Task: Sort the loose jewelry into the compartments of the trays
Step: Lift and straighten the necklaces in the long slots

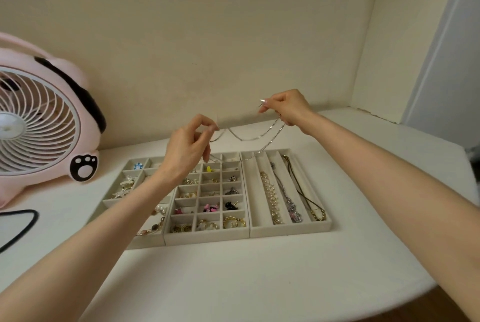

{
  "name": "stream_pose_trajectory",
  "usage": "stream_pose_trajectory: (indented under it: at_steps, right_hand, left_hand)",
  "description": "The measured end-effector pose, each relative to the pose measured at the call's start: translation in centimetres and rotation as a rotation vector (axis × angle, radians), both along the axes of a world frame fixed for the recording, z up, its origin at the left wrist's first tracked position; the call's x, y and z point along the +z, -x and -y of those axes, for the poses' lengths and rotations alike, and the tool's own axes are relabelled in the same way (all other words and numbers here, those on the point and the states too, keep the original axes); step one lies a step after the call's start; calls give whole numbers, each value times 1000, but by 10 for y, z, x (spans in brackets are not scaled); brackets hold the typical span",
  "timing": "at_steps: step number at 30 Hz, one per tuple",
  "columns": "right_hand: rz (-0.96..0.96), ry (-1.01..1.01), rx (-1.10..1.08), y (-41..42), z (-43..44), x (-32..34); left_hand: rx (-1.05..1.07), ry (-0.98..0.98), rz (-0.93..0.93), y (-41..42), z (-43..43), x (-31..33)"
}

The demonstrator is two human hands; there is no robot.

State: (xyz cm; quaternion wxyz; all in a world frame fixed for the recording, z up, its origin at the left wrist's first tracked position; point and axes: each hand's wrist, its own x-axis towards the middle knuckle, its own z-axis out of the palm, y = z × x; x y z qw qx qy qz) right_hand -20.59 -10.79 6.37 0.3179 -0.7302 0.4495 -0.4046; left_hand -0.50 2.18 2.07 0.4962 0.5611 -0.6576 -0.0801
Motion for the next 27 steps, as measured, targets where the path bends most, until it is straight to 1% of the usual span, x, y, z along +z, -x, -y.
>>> stream_pose_trajectory:
  at_steps: [2,4,7,9,12,18,21,24,26,27]
  right_hand:
    - [12,9,-16,1,1,2]
    - [19,27,-28,1,1,4]
    - [63,56,-30,1,2,7]
    - [89,70,-20,1,2,9]
    - [123,71,0,0,0,11]
    - [165,39,79,-2,-11,21]
    - [161,42,119,-5,-19,28]
    - [145,52,160,-10,-24,32]
    - [133,59,186,-13,-27,34]
    - [125,65,197,-15,-27,35]
  left_hand:
    - [-118,-11,58,-2,-3,-3]
    - [-151,-38,175,-4,-2,-6]
    - [-53,-76,338,-7,3,-12]
    - [37,-78,392,-8,8,-14]
    - [84,-76,402,-11,13,-16]
    - [87,-125,364,-3,18,-19]
    - [79,-179,334,4,19,-20]
    - [91,-240,361,9,24,-18]
    - [74,-219,336,15,28,-14]
    - [38,-199,295,19,30,-11]
